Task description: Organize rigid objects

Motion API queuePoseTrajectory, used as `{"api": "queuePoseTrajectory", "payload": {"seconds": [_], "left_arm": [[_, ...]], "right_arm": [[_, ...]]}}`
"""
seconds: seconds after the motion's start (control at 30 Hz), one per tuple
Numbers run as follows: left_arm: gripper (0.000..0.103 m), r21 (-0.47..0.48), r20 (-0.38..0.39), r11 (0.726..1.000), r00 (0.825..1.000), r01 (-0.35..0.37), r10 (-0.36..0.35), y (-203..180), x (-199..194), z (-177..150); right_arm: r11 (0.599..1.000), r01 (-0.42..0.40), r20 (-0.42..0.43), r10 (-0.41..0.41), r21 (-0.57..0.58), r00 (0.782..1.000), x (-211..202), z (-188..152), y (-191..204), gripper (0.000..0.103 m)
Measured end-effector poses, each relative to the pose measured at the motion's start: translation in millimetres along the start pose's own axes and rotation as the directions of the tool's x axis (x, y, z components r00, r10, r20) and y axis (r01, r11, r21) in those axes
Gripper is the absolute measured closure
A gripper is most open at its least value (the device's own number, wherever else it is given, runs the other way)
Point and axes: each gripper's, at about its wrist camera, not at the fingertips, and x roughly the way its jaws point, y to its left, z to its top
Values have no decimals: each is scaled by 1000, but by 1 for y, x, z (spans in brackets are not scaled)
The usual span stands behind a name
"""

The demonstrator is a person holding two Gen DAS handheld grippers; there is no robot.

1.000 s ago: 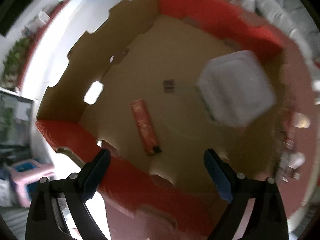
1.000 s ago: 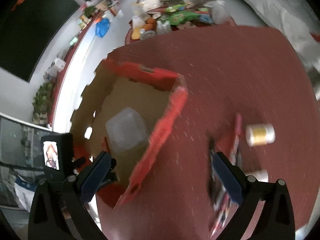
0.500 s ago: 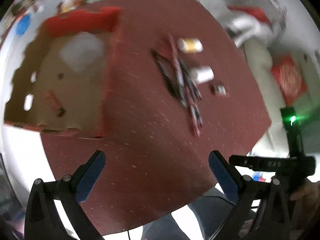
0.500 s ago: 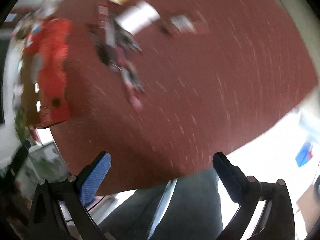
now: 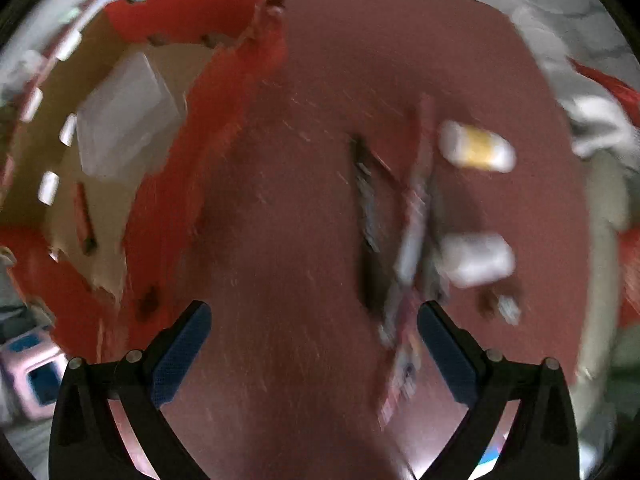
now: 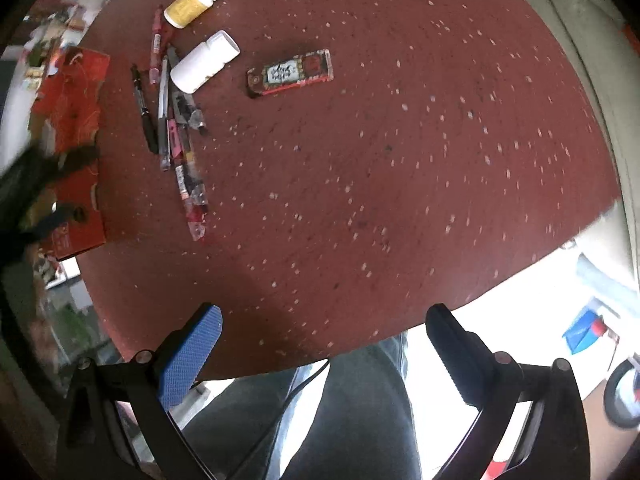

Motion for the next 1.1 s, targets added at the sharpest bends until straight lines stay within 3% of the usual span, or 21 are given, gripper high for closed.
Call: {"api": "queuePoseTrajectory", "payload": {"seconds": [0.1, 0.27, 0.43, 0.5, 0.63, 0.77, 0.87, 0.9, 1.0, 1.1], "left_arm": [[0, -39, -18, 999, 999, -38, 38, -3, 22, 17], [0, -22, -9, 996, 997, -82, 82, -18, 39, 24], [0, -21, -17, 987, 988, -156, 156, -18, 55, 30], [0, -31, -21, 992, 993, -120, 119, -14, 57, 32], [0, 36, -1, 994, 994, -108, 108, -22, 57, 34], [0, 57, 8, 995, 997, -80, 80, -27, 59, 36], [0, 36, 5, 999, 1000, -20, 20, -18, 62, 36], [0, 10, -4, 1000, 1000, 10, -10, -12, 64, 36], [0, 16, 13, 1000, 1000, 6, -6, -4, 68, 38], [0, 8, 20, 1000, 1000, 9, -9, -3, 67, 32]], "right_arm": [[999, -3, -17, 3, -33, 1000, 1, 16, -11, 0], [993, 14, -3, -14, -117, 1000, -5, 49, -27, 0], [967, 55, 19, -52, -248, 998, -6, 83, -19, 0], [926, 105, 56, -91, -363, 994, -8, 95, -5, 0], [742, 237, 147, -186, -627, 971, 3, 112, 37, 0], [590, 274, 175, -220, -760, 960, 23, 124, 68, 0], [492, 267, 157, -254, -829, 954, 45, 134, 85, 0], [472, 269, 153, -269, -839, 951, 51, 137, 88, 0], [406, 279, 174, -275, -870, 945, 58, 140, 96, 0], [386, 276, 178, -269, -880, 946, 59, 143, 102, 0]]}}
